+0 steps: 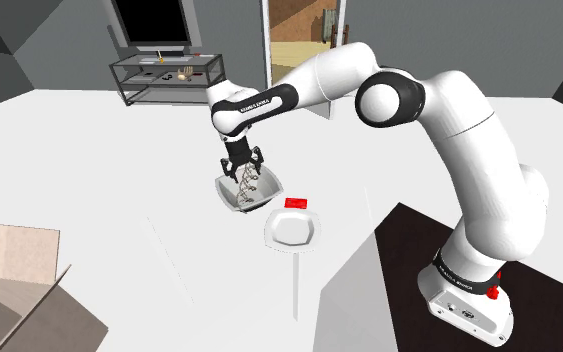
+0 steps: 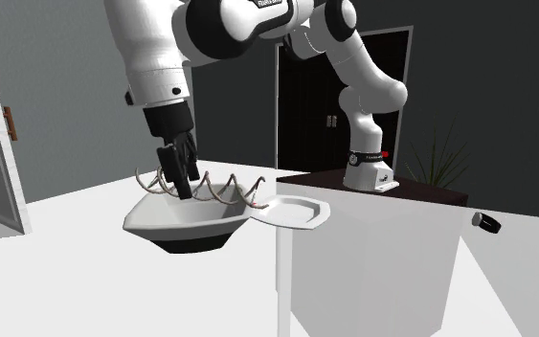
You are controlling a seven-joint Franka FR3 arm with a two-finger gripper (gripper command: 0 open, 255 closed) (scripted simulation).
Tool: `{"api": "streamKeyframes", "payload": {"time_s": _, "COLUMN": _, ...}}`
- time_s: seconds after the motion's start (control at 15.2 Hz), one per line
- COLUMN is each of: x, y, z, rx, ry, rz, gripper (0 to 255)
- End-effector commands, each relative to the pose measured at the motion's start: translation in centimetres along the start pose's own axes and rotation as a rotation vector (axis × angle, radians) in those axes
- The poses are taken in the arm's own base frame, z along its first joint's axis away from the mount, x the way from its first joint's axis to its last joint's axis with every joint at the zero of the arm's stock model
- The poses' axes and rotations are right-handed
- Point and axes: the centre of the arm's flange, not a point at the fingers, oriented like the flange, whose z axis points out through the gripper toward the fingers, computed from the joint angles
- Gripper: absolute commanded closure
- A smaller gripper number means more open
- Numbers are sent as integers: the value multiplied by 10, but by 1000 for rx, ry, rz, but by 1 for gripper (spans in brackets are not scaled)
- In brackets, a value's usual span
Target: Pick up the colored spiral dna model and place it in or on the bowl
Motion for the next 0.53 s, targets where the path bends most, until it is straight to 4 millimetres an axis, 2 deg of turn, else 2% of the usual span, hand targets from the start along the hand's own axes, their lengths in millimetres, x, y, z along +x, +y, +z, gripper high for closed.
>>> {"api": "streamKeyframes", "payload": {"time_s": 0.0, "x": 0, "y": 0, "z": 0, "rx": 0, "ry": 0, "rz": 0, "gripper": 0}}
{"api": "streamKeyframes", "payload": {"time_s": 0.2, "x": 0, "y": 0, "z": 0, "rx": 0, "ry": 0, "rz": 0, "gripper": 0}}
{"api": "streamKeyframes", "payload": {"time_s": 0.46, "x": 0, "y": 0, "z": -50, "rx": 0, "ry": 0, "rz": 0, "gripper": 0}}
